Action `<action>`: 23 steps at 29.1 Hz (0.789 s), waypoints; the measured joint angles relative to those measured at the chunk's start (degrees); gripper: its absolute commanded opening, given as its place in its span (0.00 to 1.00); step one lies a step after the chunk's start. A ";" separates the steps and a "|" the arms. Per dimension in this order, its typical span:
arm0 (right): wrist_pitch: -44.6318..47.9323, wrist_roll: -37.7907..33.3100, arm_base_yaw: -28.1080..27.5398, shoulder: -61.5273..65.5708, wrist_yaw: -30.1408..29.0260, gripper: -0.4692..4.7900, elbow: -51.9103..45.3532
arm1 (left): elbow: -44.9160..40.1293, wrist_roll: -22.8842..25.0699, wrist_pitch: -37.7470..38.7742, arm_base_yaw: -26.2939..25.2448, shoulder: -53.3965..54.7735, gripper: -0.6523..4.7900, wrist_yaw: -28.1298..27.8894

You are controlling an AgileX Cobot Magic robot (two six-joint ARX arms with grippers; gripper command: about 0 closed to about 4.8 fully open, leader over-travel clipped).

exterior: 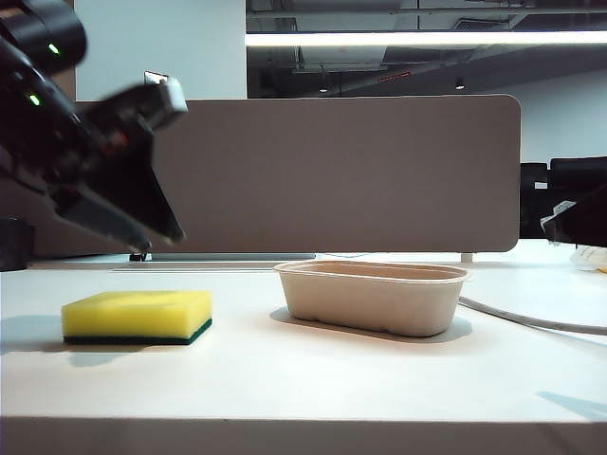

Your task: Pick up the cleaning sponge from the table and place it into the paper lunch box.

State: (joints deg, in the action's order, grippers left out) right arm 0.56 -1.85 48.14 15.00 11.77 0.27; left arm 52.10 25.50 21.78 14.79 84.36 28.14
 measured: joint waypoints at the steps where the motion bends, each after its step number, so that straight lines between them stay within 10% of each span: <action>1: 0.00 0.00 0.00 0.00 0.00 0.08 0.00 | 0.00 -0.26 -0.44 0.63 0.94 1.00 -1.09; 23: 0.00 0.00 0.00 0.00 0.02 0.08 0.00 | 0.31 -5.84 0.02 1.75 8.09 1.00 -7.34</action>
State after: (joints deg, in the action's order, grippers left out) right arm 0.56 -1.85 48.14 15.00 11.79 0.27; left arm 52.40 19.66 21.80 16.53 92.44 20.80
